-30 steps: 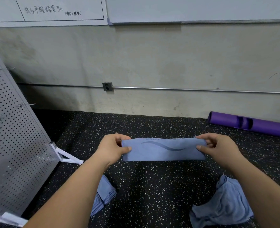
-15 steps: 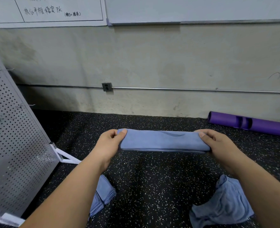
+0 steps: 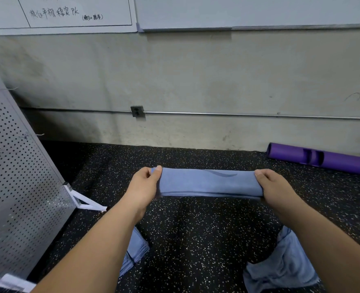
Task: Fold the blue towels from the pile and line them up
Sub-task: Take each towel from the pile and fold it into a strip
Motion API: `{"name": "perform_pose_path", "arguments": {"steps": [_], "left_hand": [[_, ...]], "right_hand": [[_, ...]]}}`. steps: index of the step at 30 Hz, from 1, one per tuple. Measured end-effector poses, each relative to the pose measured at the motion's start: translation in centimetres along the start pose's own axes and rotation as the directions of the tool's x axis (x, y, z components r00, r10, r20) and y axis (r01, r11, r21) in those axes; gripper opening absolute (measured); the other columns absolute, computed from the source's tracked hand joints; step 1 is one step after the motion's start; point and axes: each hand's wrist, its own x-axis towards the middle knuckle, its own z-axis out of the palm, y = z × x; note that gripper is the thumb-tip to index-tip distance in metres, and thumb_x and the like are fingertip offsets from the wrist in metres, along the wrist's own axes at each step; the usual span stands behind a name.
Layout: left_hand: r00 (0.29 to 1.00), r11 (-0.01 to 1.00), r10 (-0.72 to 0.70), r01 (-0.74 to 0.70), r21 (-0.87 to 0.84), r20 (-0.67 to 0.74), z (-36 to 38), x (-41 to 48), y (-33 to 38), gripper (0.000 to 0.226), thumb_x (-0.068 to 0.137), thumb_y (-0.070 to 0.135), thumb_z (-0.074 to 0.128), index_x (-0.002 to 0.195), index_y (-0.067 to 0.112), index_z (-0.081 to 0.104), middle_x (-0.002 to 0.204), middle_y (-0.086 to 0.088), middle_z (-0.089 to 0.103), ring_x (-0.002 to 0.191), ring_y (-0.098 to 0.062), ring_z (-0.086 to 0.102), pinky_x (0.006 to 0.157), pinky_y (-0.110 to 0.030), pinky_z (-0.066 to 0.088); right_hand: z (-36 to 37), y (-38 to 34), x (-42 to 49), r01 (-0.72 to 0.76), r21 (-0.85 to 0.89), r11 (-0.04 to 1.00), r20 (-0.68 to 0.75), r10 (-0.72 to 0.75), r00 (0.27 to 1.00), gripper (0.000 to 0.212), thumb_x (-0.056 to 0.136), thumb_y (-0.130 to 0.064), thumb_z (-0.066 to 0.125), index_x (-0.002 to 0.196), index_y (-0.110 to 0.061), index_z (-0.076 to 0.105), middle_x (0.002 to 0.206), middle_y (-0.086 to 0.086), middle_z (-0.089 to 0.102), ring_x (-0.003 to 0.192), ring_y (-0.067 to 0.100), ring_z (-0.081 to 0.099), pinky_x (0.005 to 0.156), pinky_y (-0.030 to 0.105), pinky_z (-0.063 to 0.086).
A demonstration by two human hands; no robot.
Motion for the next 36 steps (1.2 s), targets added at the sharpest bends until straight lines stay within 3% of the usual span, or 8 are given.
{"name": "perform_pose_path", "arguments": {"steps": [4,9,13,16,20,23,30,36], "left_hand": [[0.973,0.969,0.186,-0.158,0.191,-0.135,0.5,-0.4,0.1,0.043,0.106,0.05,0.056,0.099,0.008,0.063,0.099,-0.015,0.069,0.076,-0.019,0.057,0.063,-0.032,0.047],[0.93,0.944,0.304,-0.265,0.197,-0.206,0.1,-0.5,0.5,0.044,0.103,0.048,0.063,0.086,0.008,0.064,0.075,-0.003,0.057,0.066,-0.015,0.047,0.061,-0.035,0.037],[0.976,0.983,0.174,-0.166,0.073,-0.129,-0.2,-0.5,0.0,0.036,0.102,0.044,0.067,0.095,0.008,0.071,0.092,-0.018,0.073,0.067,-0.018,0.065,0.054,-0.03,0.052],[1.0,0.998,0.019,-0.019,-0.063,0.006,-0.3,-0.5,-0.1,0.032,0.098,0.039,0.075,0.111,0.009,0.07,0.109,-0.015,0.071,0.086,-0.022,0.073,0.068,-0.033,0.064],[0.991,0.999,-0.039,0.042,-0.017,0.131,-1.0,-0.1,-0.6,0.036,0.09,0.015,0.084,0.122,0.016,0.066,0.121,-0.013,0.069,0.095,-0.026,0.076,0.074,-0.035,0.065],[0.997,1.0,-0.017,0.018,-0.007,0.074,-1.6,0.3,-0.7,0.044,0.09,0.007,0.083,0.128,0.021,0.065,0.12,-0.016,0.068,0.095,-0.032,0.075,0.073,-0.039,0.066],[0.998,0.993,0.05,-0.052,0.103,0.026,-1.2,0.3,-0.9,0.044,0.097,0.013,0.077,0.134,0.031,0.062,0.122,-0.016,0.062,0.092,-0.035,0.075,0.071,-0.042,0.067],[0.999,0.987,-0.001,-0.006,0.159,0.043,-0.7,0.1,-0.8,0.041,0.1,0.016,0.073,0.137,0.023,0.058,0.121,-0.014,0.06,0.092,-0.03,0.074,0.071,-0.04,0.067]], "right_hand": [[1.1,-0.8,-0.8,0.121,-0.167,0.978,-0.13,-0.144,0.981,0.022,0.112,-0.04,0.041,0.113,-0.024,0.056,0.109,0.004,0.061,0.082,0.03,0.069,0.06,0.036,0.058],[0.5,-1.8,-1.3,0.268,-0.239,0.933,-0.219,-0.32,0.921,0.009,0.109,-0.037,0.053,0.112,-0.031,0.06,0.104,-0.007,0.064,0.095,0.016,0.06,0.08,0.033,0.043],[0.5,-1.7,-1.5,0.149,0.015,0.989,-0.121,-0.146,0.982,0.011,0.106,-0.035,0.063,0.115,-0.03,0.065,0.101,0.008,0.068,0.084,0.026,0.069,0.059,0.04,0.062],[0.3,-1.1,-1.2,0.055,0.15,0.987,0.034,-0.061,0.998,0.022,0.104,-0.03,0.067,0.125,-0.03,0.067,0.101,0.015,0.073,0.08,0.024,0.071,0.069,0.046,0.066],[-0.4,-0.7,-1.0,0.041,0.171,0.984,0.285,-0.089,0.954,0.046,0.101,-0.014,0.07,0.134,-0.045,0.066,0.094,0.016,0.075,0.08,0.016,0.071,0.077,0.037,0.063],[-0.5,-0.6,-0.7,0.095,0.086,0.992,0.188,-0.11,0.976,0.039,0.102,-0.004,0.067,0.12,-0.037,0.078,0.083,0.002,0.059,0.064,0.003,0.06,0.07,0.03,0.06],[0.4,-0.3,-0.2,0.08,0.055,0.995,0.128,-0.086,0.988,0.033,0.104,-0.006,0.063,0.105,-0.032,0.083,0.125,0.002,0.061,0.082,0.024,0.06,0.065,0.024,0.057],[0.6,-0.1,-0.3,0.177,-0.108,0.978,0.109,-0.165,0.98,0.027,0.101,-0.012,0.07,0.105,-0.037,0.081,0.1,-0.006,0.065,0.071,0.015,0.057,0.065,0.029,0.046]]}}
